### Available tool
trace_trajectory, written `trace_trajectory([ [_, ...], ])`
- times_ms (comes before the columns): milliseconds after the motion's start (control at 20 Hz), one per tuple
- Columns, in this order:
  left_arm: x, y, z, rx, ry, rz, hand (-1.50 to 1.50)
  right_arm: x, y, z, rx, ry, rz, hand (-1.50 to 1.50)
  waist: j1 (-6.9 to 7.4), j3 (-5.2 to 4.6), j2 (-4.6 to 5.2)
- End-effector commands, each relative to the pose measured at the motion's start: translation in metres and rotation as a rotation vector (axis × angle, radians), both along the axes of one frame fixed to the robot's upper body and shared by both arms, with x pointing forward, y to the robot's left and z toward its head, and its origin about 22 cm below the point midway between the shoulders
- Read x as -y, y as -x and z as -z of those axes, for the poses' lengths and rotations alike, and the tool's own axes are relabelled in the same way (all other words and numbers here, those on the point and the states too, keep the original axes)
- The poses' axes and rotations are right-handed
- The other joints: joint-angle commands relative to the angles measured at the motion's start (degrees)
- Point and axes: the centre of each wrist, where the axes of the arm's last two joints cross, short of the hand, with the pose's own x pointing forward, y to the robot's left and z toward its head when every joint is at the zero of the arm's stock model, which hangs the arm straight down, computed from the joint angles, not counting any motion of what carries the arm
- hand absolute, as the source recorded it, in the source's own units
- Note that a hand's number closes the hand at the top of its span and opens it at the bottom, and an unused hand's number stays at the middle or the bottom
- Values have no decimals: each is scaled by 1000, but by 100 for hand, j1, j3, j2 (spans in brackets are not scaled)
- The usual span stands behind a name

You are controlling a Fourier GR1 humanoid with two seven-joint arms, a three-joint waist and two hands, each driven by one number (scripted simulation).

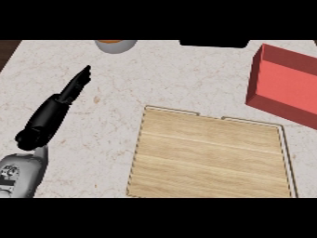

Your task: Pick the pear from the tray and place it in the cardboard box

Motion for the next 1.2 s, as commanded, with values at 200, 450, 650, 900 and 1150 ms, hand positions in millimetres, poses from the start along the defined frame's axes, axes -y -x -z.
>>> trace_trajectory([
  [200,3,-4,-1,-1,6,8,0,22,-1,16,-144,-67,-158,-150,18,8,30],
  [450,12,-11,-6,7,3,-14,0,9,-17,-4,41,-418,-266,-150,-90,11,4],
  [650,5,-2,2,2,18,-1,0,13,-15,28,87,-898,-167,-150,-71,25,-4],
  [900,-1,2,5,8,16,-10,0,33,-6,15,63,-1134,34,-150,5,9,24],
  [1150,-7,-6,-4,27,4,6,0,54,8,6,128,-1215,114,-150,68,26,104],
])
